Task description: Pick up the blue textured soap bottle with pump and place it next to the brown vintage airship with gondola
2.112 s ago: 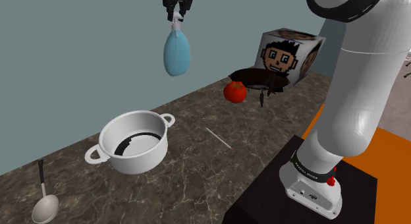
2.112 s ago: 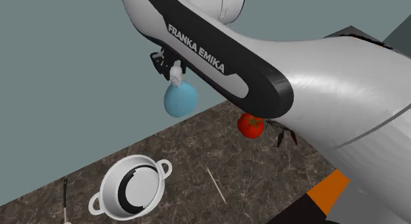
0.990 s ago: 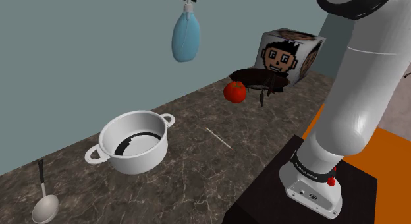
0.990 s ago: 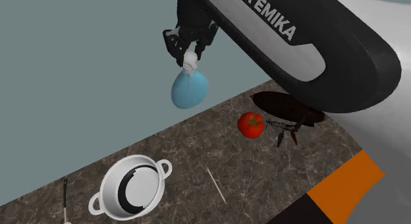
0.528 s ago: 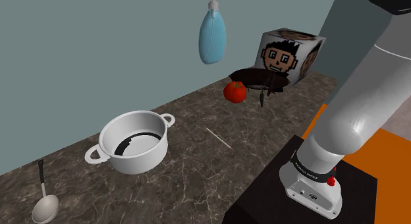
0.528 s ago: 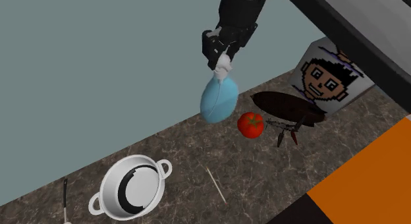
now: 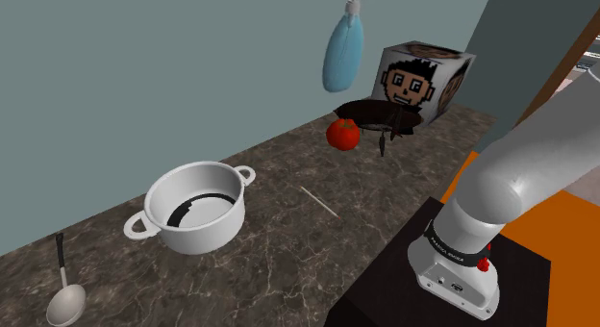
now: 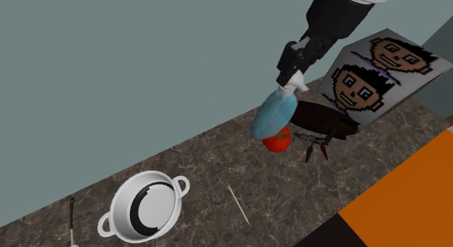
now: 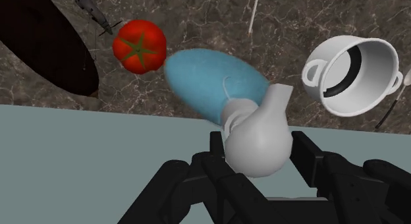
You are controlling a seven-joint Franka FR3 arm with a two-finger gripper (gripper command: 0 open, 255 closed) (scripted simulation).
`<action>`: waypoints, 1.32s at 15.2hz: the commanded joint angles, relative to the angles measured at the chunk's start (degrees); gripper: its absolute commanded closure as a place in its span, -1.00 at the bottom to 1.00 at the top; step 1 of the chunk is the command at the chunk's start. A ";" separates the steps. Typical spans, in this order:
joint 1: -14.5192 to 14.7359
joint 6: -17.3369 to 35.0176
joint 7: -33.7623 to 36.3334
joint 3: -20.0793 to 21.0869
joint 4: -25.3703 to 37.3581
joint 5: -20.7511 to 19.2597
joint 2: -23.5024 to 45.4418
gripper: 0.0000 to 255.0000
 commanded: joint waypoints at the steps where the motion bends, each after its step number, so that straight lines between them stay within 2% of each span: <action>1: -0.74 -1.54 -1.85 -1.27 -0.87 -0.40 -2.11 1.00; 10: -4.03 -7.66 -11.36 -8.07 -3.94 -3.61 -10.16 1.00; 20: -6.66 -15.47 -23.82 -17.63 -0.33 -8.68 -13.71 1.00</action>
